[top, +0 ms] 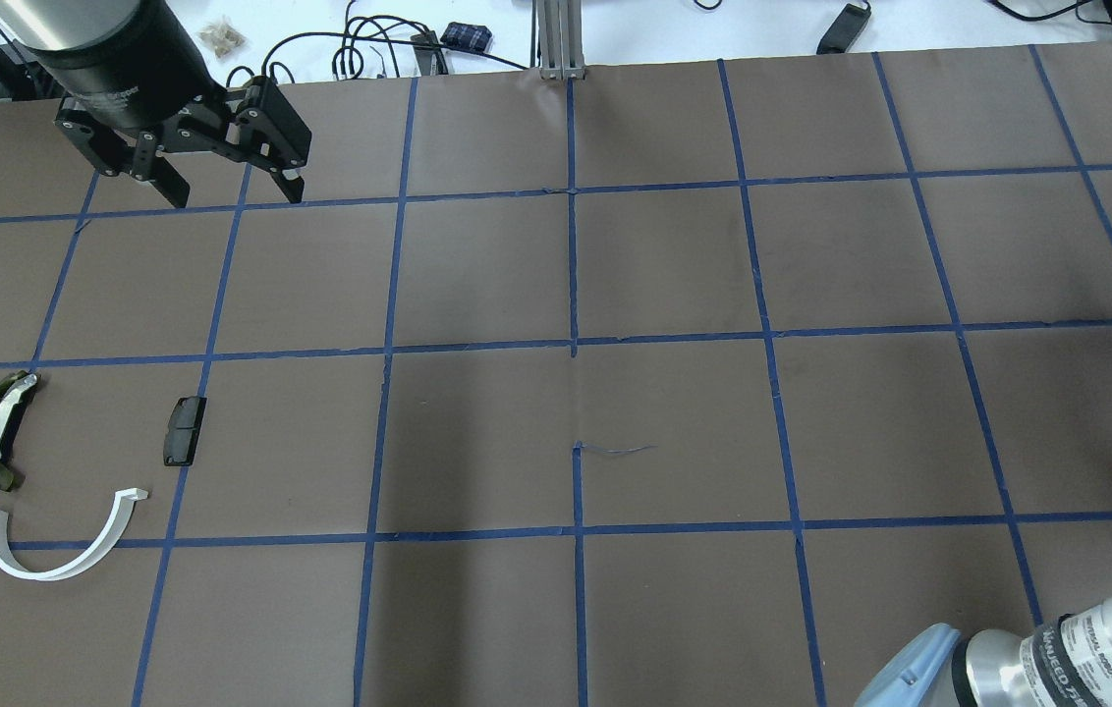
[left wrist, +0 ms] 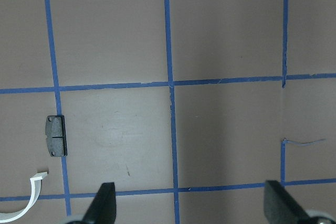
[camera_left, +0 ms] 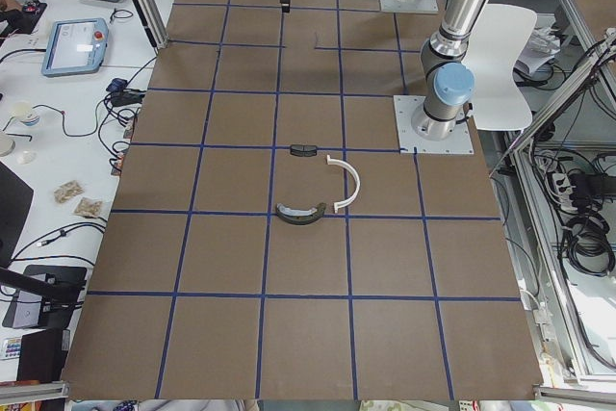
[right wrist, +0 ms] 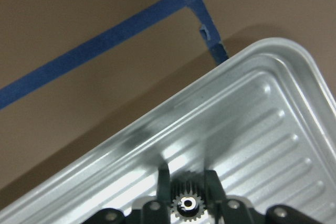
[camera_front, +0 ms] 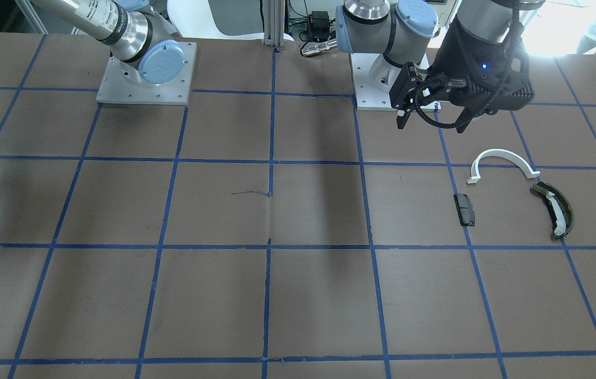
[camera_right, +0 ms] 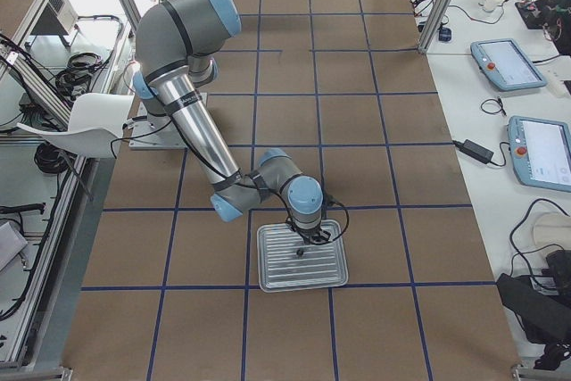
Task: Place bearing gear from tray to pile
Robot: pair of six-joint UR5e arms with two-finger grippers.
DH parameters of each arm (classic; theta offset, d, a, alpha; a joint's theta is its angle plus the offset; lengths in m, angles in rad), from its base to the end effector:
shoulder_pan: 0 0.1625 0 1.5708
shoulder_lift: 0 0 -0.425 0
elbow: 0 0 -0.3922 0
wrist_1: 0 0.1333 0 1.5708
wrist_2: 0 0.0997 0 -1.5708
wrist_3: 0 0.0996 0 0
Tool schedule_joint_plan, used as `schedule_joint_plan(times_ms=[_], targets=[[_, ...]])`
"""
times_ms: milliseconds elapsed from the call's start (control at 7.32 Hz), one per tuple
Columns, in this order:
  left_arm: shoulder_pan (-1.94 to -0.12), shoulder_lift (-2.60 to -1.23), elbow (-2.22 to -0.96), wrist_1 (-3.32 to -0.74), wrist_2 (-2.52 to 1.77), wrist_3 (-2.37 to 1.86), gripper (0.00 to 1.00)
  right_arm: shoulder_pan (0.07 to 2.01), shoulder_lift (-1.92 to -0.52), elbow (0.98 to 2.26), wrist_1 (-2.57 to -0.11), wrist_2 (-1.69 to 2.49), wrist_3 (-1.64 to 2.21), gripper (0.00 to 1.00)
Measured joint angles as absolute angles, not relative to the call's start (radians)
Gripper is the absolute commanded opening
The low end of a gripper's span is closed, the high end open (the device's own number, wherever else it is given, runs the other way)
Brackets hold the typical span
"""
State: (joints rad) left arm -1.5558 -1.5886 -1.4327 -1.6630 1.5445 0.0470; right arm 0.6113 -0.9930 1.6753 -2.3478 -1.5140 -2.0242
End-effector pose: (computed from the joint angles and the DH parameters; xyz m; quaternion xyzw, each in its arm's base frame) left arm -0.1284 -0.5014 0.5378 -0.0162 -0.9997 0.0144 0.0127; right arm -0.4486 -0.4841 0.1816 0.5079 -0.8596 0.0320 0.0449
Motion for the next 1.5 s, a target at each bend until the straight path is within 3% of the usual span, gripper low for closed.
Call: schedule_joint_plan(times_ms=[410, 820, 1230, 1503], targets=[[-1.557, -1.589, -1.431, -1.66, 1.542, 0.046, 1.0, 0.69, -1.153, 1.678, -2.198, -1.494, -1.807, 0.14], [-1.558, -1.589, -1.431, -1.661, 1.543, 0.046, 1.0, 0.999, -1.31, 1.681, -2.05, -1.488, -1.377, 0.16], [-1.557, -1.589, -1.431, -1.661, 1.542, 0.046, 1.0, 1.436, -1.305, 1.686, -2.049, -1.492, -0.717, 0.17], [-1.557, -1.589, -1.431, -1.661, 1.542, 0.046, 1.0, 1.692, -1.23, 1.688, -2.107, -1.492, -0.296, 0.2]])
